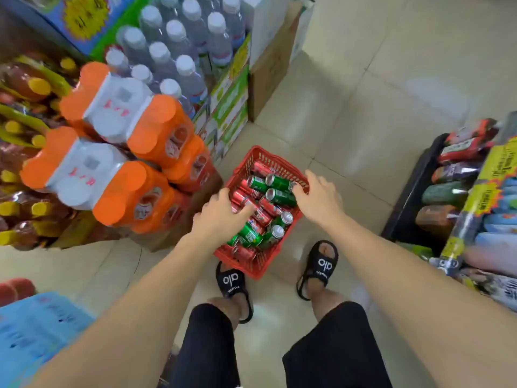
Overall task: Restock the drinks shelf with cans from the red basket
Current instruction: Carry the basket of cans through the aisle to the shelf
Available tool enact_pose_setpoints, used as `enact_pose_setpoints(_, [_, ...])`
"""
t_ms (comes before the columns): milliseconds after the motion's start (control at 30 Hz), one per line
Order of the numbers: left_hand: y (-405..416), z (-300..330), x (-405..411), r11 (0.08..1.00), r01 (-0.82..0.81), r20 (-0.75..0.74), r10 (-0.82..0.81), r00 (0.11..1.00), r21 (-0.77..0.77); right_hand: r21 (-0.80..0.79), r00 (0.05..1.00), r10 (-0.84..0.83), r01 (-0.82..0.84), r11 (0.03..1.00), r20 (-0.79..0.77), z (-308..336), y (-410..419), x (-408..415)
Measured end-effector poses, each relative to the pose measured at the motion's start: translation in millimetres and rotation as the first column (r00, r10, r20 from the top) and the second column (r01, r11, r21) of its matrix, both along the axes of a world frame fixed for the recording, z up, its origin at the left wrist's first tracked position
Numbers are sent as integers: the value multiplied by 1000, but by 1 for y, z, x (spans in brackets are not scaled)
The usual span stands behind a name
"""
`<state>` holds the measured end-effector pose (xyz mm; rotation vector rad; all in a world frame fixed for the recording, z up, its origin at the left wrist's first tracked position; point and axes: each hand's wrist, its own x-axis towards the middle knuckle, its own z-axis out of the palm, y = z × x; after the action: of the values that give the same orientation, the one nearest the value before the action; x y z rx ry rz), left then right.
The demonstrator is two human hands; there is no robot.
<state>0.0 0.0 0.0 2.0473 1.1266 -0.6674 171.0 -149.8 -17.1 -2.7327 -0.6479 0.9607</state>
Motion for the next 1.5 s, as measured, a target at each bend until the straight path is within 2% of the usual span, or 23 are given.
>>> enact_pose_setpoints(167, [-3, -116, -19, 946, -316, -68, 311, 948, -73, -55, 995, 98, -99, 994, -26, -110, 24, 30])
enact_pose_setpoints(367, [-17, -249, -42, 811, -584, -154, 582, 798, 38, -95, 973, 230, -232, 968, -32, -237, 44, 71])
enact_pose_setpoints(433, [-24, -280, -46, 708, -703, -145, 704, 695, 65, -83, 967, 255, -253, 964, 21, -268, 50, 83])
enact_pose_setpoints(533, [-30, -351, -70, 459, -886, -112, 886, 450, 71, -79, 966, 252, -248, 966, 51, -309, 63, 100])
enact_pose_setpoints(633, [-36, -401, -94, 316, -940, -51, 949, 312, 126, 9, 978, 204, -205, 979, 36, -341, 75, 111])
enact_pose_setpoints(733, [-47, -372, -84, 168, -985, 45, 985, 169, 37, 99, 986, 165, -167, 981, 29, -363, 82, 115])
enact_pose_setpoints(800, [-57, -382, -86, 128, -991, 80, 989, 124, -48, 126, 987, 144, -151, 980, 66, -374, 87, 118])
enact_pose_setpoints(833, [-60, -390, -89, 69, -993, 96, 994, 61, -91, 125, 989, 131, -139, 982, 72, -378, 89, 120])
enact_pose_setpoints(933, [-62, -412, -100, -159, -963, -33, 987, -156, -218, 82, 992, 122, -124, 989, 35, -386, 94, 129])
enact_pose_setpoints(967, [-63, -413, -100, -216, -942, -75, 976, -204, -257, 73, 991, 130, -132, 989, 33, -390, 95, 133])
enact_pose_setpoints(1133, [-67, -410, -95, -186, -970, 5, 982, -189, -158, 12, 983, 184, -184, 983, -7, -395, 99, 142])
enact_pose_setpoints(1233, [-67, -416, -98, -210, -963, 9, 977, -214, -169, -17, 976, 204, -206, 979, -81, -390, 101, 145])
enact_pose_setpoints(1300, [-68, -420, -103, -194, -959, 13, 980, -201, -206, -6, 974, 195, -197, 980, -115, -385, 100, 144])
enact_pose_setpoints(1500, [-67, -398, -95, -8, -971, 136, 990, -41, -237, 51, 979, 84, -76, 996, -185, -374, 61, 144])
